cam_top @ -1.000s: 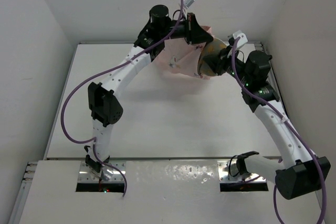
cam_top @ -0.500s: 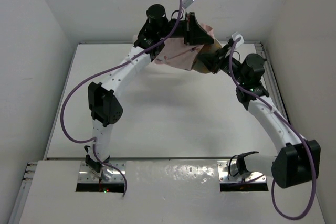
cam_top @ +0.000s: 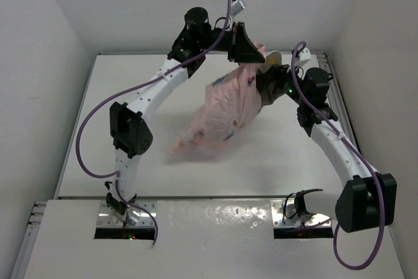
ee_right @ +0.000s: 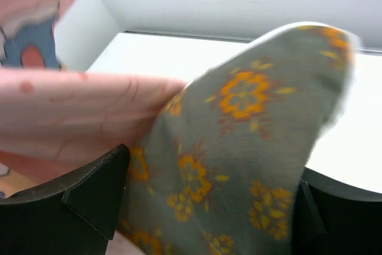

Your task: Put the pillow into the pillowcase

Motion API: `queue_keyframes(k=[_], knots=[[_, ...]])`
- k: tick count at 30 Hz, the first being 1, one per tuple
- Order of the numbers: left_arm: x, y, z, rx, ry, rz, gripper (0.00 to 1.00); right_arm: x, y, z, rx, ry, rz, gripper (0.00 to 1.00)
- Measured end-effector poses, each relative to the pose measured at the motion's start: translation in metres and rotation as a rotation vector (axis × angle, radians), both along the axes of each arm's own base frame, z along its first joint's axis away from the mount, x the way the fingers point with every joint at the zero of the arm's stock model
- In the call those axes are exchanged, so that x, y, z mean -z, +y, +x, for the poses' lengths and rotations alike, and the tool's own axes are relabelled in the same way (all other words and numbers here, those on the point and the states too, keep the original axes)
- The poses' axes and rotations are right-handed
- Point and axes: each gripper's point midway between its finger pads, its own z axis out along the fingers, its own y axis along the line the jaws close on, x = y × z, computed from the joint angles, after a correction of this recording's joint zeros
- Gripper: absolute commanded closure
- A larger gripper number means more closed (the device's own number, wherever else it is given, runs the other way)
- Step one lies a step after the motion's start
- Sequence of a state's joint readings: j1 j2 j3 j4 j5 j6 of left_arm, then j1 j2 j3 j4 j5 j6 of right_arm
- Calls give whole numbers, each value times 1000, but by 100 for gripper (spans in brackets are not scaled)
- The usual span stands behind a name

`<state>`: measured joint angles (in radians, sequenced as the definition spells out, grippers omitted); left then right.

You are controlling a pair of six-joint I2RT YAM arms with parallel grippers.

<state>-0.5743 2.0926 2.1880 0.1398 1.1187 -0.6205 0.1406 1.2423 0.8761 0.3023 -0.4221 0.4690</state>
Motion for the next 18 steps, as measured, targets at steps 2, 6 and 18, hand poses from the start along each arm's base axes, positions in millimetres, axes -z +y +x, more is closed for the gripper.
queue_keyframes(k=[2,6,18], knots=[[6,0,-1,6,5,19,100,0,-9,-1,34,8,-7,16],[17,0,-1,7,-2,49,100,7,-28,-9,101,31,-18,13],[43,-2,-1,13,19,108,100,62,-66,-18,285,233,-69,11]])
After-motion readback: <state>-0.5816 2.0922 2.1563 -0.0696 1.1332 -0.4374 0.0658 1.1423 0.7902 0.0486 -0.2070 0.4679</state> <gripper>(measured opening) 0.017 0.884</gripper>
